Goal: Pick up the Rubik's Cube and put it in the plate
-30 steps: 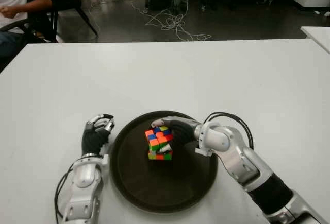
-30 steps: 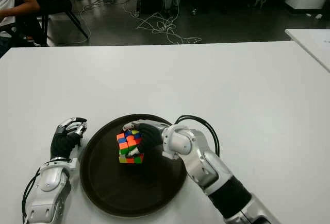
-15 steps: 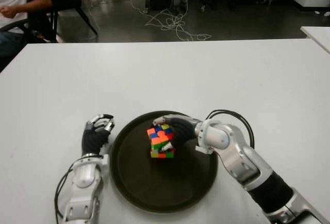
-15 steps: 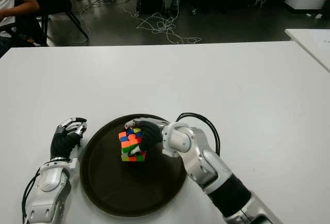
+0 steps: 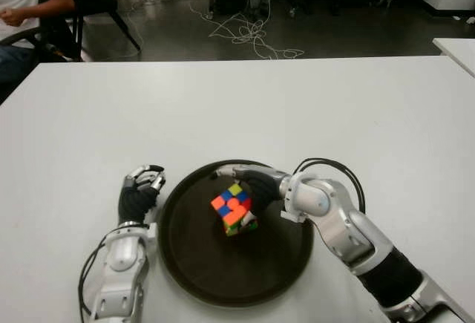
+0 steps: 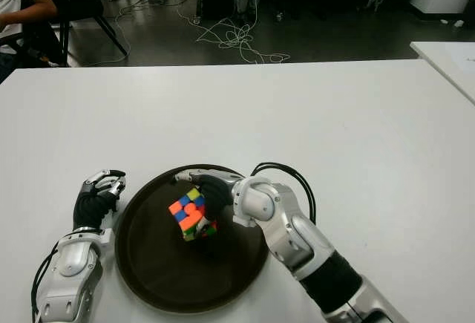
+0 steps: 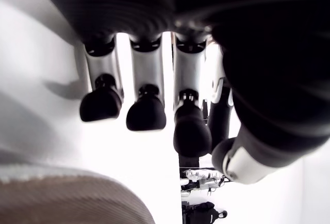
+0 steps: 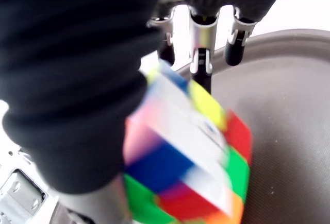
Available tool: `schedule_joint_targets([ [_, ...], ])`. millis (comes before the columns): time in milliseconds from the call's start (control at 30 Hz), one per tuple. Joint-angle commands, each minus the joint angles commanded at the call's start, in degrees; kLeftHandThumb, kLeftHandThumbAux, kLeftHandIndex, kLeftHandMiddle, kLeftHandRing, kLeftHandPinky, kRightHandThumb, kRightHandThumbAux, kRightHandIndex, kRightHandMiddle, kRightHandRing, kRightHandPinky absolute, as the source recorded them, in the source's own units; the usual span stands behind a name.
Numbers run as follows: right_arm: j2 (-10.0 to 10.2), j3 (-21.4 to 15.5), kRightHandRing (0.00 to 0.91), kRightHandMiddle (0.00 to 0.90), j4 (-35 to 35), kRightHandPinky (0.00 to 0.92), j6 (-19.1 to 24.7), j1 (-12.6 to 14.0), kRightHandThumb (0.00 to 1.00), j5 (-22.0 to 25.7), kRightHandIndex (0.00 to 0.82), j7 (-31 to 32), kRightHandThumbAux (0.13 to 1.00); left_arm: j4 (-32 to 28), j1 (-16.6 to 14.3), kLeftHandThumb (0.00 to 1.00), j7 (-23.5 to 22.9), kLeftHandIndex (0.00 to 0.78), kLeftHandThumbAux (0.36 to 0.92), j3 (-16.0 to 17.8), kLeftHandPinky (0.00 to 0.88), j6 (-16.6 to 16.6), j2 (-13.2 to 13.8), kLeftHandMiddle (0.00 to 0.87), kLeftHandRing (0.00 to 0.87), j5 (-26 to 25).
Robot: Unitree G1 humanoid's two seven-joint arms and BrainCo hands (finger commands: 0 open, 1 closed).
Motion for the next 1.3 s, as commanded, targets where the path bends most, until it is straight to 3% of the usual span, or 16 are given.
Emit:
schedule_joint_targets([
  [367, 0.0, 0.6, 0.019, 0.032, -0.4, 0.023, 1.2, -0.1, 0.0, -1.3, 0.005, 0.1, 0.894, 0.3, 0.1, 0.706, 0.4, 0.443, 0.706, 0.1, 0.802, -0.9, -0.4, 0.803, 0.816, 0.1],
  [800, -0.2, 1.0, 0.0, 0.0, 0.1, 0.0, -0.2, 0.7, 0.0, -2.0, 0.0, -1.5, 0.765, 0.1, 0.2, 0.707, 1.3, 0.443, 0.705, 0.0, 0.811, -0.7, -0.6, 0.807, 0.821, 1.0],
  [1300, -1.2, -0.2, 0.0, 0.0, -0.5, 0.0, -1.9, 0.7, 0.0, -2.2, 0.0, -2.1, 0.737, 1.1, -0.1, 0.707, 2.0, 0.443, 0.706, 0.3, 0.812, -1.6, -1.0, 0.809, 0.822, 0.8],
])
